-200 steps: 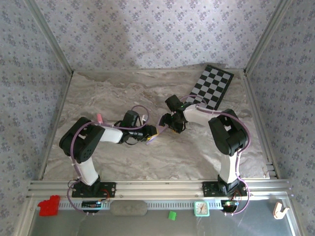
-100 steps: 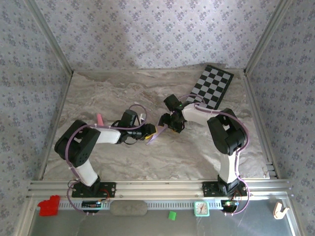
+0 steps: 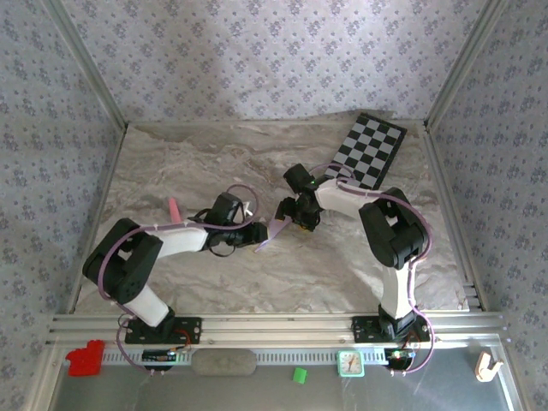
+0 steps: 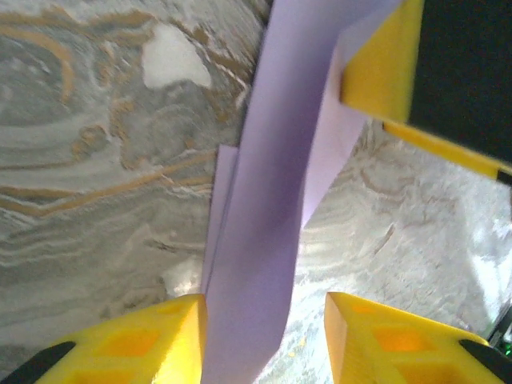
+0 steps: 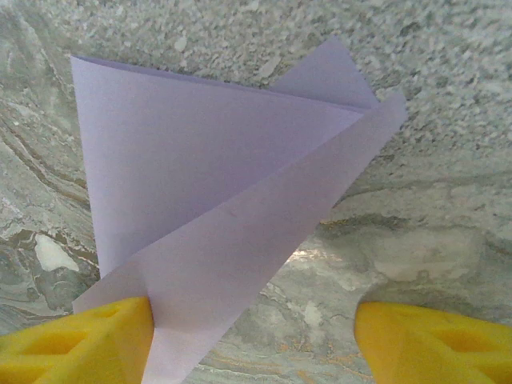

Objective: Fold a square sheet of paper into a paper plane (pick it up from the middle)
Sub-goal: Fold the wing for the fifth time at the center of the table.

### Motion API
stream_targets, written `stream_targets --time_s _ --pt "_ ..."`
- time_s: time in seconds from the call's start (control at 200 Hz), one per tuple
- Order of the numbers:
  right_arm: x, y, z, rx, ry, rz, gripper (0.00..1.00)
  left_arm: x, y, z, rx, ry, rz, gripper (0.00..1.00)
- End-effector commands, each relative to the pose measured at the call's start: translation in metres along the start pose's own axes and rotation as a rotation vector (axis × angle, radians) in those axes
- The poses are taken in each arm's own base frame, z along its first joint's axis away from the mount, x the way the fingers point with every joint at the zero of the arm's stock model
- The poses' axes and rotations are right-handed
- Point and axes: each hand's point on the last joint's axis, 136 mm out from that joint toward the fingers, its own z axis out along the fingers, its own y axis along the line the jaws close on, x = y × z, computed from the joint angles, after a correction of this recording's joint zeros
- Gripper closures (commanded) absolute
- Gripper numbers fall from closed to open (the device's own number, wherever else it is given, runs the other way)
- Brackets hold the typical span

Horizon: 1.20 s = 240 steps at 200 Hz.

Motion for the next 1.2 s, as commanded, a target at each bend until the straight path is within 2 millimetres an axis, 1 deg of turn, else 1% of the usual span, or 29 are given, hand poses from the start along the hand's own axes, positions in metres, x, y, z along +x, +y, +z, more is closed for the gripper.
stream_targets --time_s 0.0,0.135,0.315,0.435,0.73,0.974,1.194 --pt "0.017 -0.017 0.051 0.051 0.064 -0.016 0.28 -0.002 -0.005 -0.001 -0.039 0.016 0.094 0.58" --pt "0.017 -0.017 0.051 0.050 0.065 -0.012 0.28 0.001 -0.006 0.007 -0.052 0.047 0.115 0.57" --pt "0.016 -0.016 0.051 0.048 0.065 -0.011 0.28 0.009 0.005 0.015 -0.083 0.087 0.112 0.58" --pt "0.017 -0.016 0.051 0.047 0.068 -0.011 0.28 0.012 0.008 0.018 -0.087 0.102 0.110 0.58" --pt "0.017 -0.015 0.051 0.042 0.073 -0.007 0.28 0.017 0.018 0.023 -0.111 0.111 0.092 0.68" --pt "0.016 -0.012 0.050 0.022 0.077 -0.021 0.27 0.018 0.025 0.024 -0.116 0.110 0.061 0.75" --pt "0.015 -0.008 0.045 0.000 0.070 -0.049 0.27 0.019 0.028 0.025 -0.115 0.111 0.041 0.76"
